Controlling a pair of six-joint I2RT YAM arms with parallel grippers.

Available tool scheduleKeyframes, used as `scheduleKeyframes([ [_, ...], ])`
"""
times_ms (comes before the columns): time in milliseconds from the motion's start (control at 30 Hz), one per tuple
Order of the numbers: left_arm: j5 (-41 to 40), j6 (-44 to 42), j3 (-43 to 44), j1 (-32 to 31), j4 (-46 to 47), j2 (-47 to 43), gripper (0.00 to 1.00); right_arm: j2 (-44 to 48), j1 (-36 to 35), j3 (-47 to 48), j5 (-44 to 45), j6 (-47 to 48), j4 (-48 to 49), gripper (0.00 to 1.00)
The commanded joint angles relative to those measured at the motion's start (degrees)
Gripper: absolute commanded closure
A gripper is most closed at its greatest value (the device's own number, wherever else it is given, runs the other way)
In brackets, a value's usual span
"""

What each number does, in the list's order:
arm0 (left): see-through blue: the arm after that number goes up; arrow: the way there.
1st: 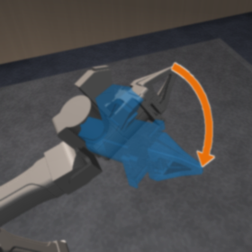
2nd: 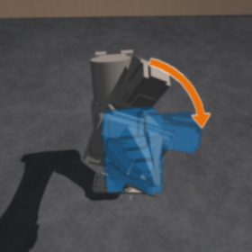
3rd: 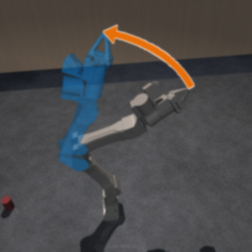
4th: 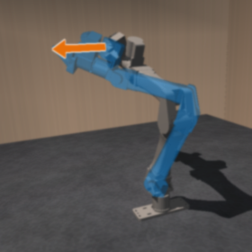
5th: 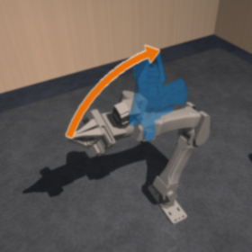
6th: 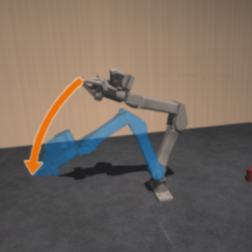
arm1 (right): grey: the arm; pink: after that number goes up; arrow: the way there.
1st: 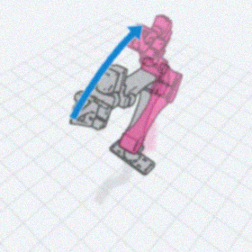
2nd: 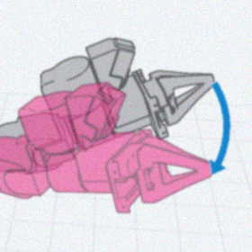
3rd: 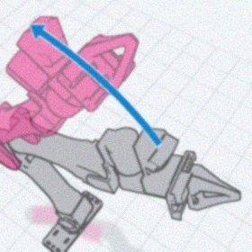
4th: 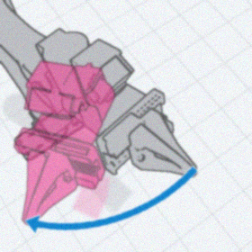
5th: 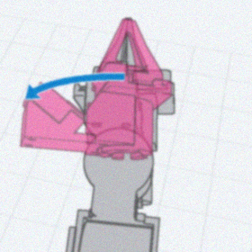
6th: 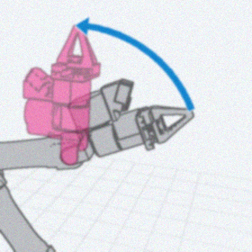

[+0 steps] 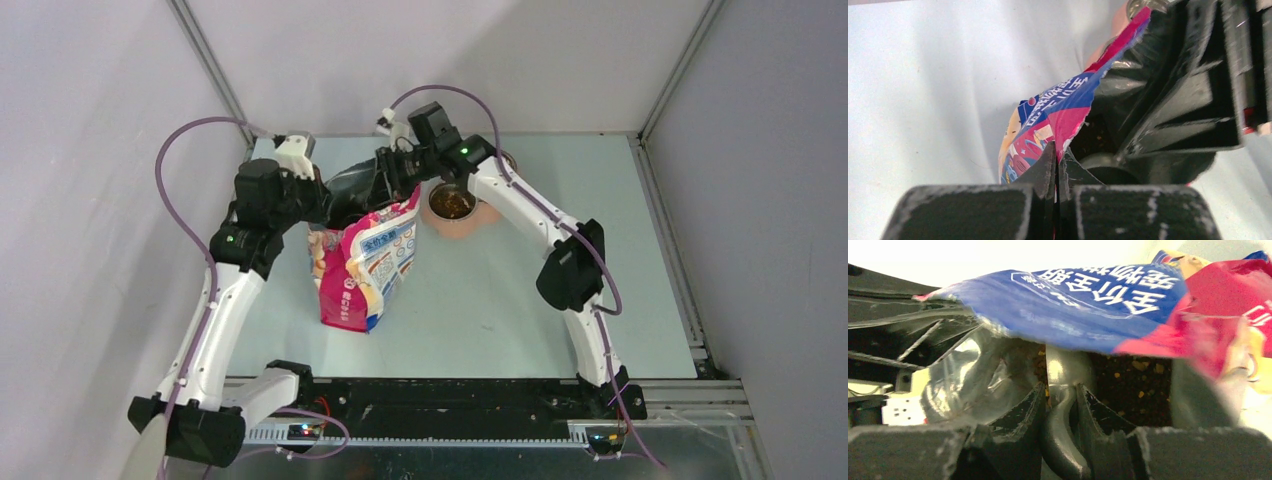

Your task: Serve the pet food

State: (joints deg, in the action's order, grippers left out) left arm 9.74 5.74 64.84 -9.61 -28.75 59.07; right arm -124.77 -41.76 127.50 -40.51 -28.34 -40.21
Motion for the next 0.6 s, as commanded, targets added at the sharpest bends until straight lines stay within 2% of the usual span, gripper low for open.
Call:
scheduleKeyframes([
  [0, 0.11, -2.91, 4.91, 0.29, -0.90, 3.30, 1.00, 7.23, 5.14, 0.68, -6.42, -9.30, 5.88, 1.00],
  [300, 0.63, -7.78, 6.18, 0.20, -2.78, 4.20, 1.00, 8.03, 12.20, -0.79, -9.54, -13.69, 8.82, 1.00],
  [500, 4.41, -11.96, 8.00, 0.20, -4.91, 2.68, 1.00, 12.60, 16.49, -10.34, -10.23, -16.00, 17.07, 1.00],
  [567, 5.38, -13.05, 8.90, 0.21, -5.74, 3.05, 1.00, 13.07, 17.28, -14.90, -11.01, -19.91, 21.48, 1.00],
])
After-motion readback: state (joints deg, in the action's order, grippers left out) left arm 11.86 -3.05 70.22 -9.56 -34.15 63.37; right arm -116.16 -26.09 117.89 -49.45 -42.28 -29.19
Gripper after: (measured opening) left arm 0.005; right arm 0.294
